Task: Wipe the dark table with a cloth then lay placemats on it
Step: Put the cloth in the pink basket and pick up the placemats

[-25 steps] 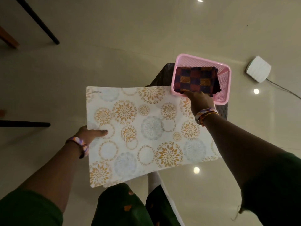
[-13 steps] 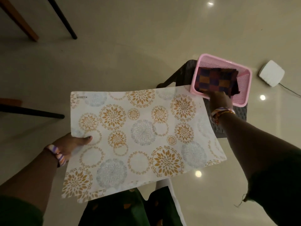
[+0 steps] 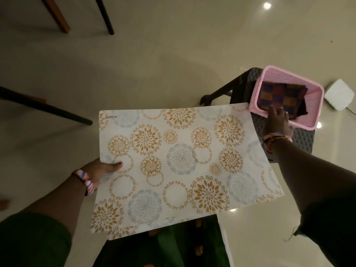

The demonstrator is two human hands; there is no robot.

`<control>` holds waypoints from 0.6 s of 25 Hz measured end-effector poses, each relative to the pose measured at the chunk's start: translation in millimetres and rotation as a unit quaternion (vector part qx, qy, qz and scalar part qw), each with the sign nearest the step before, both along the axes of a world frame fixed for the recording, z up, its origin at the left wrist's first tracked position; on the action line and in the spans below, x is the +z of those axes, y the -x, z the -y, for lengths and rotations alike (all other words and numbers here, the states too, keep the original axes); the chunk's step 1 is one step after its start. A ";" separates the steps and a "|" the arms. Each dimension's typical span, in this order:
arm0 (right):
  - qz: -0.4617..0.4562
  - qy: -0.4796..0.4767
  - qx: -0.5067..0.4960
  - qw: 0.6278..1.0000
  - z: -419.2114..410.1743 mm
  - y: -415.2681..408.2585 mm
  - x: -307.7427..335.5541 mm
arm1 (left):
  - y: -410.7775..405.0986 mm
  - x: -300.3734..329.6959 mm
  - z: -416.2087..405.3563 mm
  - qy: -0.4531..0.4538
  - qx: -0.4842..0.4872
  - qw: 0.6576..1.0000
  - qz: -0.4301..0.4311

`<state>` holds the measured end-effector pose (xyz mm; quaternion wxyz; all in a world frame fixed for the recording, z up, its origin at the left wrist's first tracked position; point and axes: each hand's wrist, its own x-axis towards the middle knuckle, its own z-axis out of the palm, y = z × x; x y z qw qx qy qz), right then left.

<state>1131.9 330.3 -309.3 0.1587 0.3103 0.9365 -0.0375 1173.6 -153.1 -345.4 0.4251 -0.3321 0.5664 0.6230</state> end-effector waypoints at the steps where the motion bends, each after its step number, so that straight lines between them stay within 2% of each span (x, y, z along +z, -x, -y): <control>1: -0.010 0.002 -0.022 1.000 11.2 -6.2 3.7 | -0.6 -1.6 0.3 -0.012 0.009 1.000 0.000; 4: -0.030 0.025 -0.062 0.997 40.1 -33.2 -0.2 | -5.4 5.4 0.4 -0.017 0.014 1.000 -0.017; 8: 0.016 0.095 -0.135 0.986 64.9 -61.0 -13.4 | -22.7 0.3 17.2 -0.008 0.018 0.999 -0.040; 15: 0.034 0.078 -0.172 0.981 105.4 -132.2 -4.9 | -62.1 11.1 51.2 -0.041 0.008 0.996 -0.079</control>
